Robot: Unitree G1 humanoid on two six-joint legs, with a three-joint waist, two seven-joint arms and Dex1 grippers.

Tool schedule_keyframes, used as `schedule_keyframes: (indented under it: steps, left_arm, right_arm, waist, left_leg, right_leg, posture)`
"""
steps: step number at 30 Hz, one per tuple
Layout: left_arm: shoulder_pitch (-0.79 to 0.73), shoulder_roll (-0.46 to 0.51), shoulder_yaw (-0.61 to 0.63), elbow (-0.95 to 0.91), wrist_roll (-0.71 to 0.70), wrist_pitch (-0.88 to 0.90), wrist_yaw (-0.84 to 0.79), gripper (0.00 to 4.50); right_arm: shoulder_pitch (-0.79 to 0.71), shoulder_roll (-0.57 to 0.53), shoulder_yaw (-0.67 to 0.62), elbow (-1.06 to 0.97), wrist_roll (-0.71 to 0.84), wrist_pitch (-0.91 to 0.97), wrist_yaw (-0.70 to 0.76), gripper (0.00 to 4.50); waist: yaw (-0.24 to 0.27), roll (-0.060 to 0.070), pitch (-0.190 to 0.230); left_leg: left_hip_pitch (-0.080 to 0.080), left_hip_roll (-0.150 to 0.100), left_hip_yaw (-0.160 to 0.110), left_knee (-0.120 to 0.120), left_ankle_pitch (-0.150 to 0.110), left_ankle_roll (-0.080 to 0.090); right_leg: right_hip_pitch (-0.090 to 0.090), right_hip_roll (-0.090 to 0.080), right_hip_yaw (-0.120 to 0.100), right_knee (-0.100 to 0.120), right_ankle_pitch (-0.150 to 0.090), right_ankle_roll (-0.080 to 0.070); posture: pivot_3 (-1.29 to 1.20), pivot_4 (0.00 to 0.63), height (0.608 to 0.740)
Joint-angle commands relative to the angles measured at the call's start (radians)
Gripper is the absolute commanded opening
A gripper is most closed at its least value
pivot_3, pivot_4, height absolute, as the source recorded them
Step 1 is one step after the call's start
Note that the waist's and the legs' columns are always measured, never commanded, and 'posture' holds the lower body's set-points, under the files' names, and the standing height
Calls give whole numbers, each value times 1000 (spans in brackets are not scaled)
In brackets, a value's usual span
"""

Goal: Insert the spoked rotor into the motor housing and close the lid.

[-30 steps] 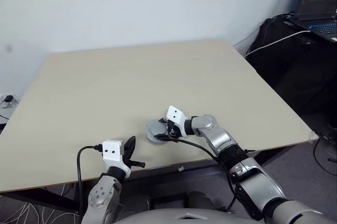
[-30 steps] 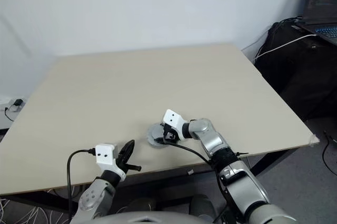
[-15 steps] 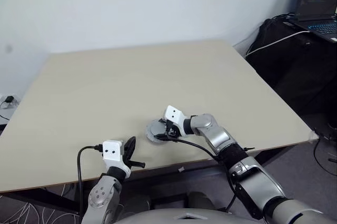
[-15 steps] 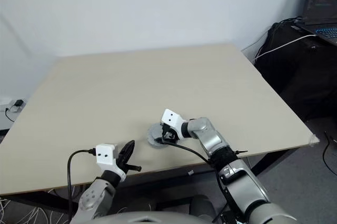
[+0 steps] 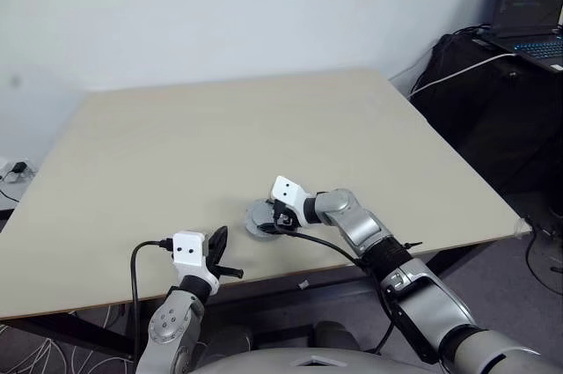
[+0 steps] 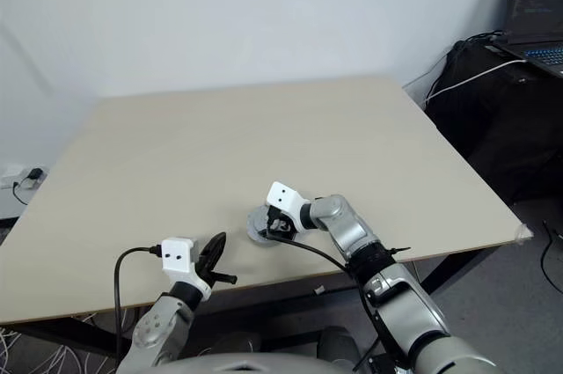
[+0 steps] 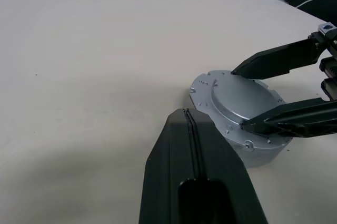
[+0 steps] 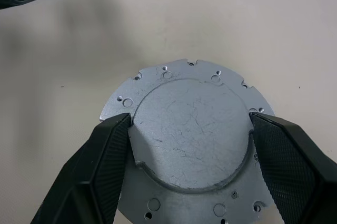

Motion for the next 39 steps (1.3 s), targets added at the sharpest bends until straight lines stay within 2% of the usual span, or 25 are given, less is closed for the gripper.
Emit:
schedule_keyframes:
  steps: [1, 3, 5, 8, 16, 29, 39]
  left_arm:
    - [-42, -4, 17, -47, 23, 47, 55, 0]
    - [-85, -19, 52, -65, 9, 132, 109, 0]
    - [-135, -31, 97, -85, -71, 238, 120, 0]
    - [-218, -12, 152, -85, -215, 418, 71, 0]
    - [-403, 24, 246, 7, -455, 696, -14, 0]
    - [-501, 75, 239, 136, -458, 852, -30, 0]
    - [-529, 75, 217, 183, -430, 868, -45, 0]
  right_arm:
    - [14, -34, 17, 57, -67, 61, -44, 3286]
    - [15, -34, 17, 54, -65, 64, -45, 3286]
    - [16, -34, 16, 52, -63, 66, -45, 3286]
    - [16, -31, 15, 54, -61, 66, -46, 3286]
    - [16, -27, 10, 46, -56, 70, -52, 3286]
    - [32, -32, 3, 13, -49, 81, -56, 3286]
    - [27, -27, 7, 11, -49, 82, -54, 3286]
  waist:
    - [0, 0, 0]
    - [1, 0, 0]
    - [1, 0, 0]
    - [-1, 1, -1]
    - [-2, 0, 0]
    - [-2, -2, 0]
    - [-2, -2, 1]
  left_leg:
    - [0, 0, 0, 0, 0, 0]
    - [0, 0, -1, 0, 0, 0]
    - [0, 0, -2, 0, 1, -1]
    - [0, 0, -2, 0, 1, -1]
    - [0, 0, -3, 0, 3, -3]
    - [0, 0, -4, -1, 4, -5]
    - [0, 0, -5, -2, 4, -5]
  right_leg:
    - [0, 0, 0, 0, 0, 0]
    - [0, 0, -1, 0, 0, 0]
    - [0, 0, -2, 0, 1, 1]
    - [0, 1, -2, 0, 1, 2]
    - [0, 1, -2, 0, 1, 2]
    - [-1, 2, -2, -1, 1, 2]
    - [-1, 2, -2, -1, 1, 1]
  posture:
    - [0, 0, 740]
    - [0, 0, 740]
    - [0, 0, 740]
    - [0, 0, 740]
    - [0, 0, 740]
    - [0, 0, 740]
    - [0, 0, 740]
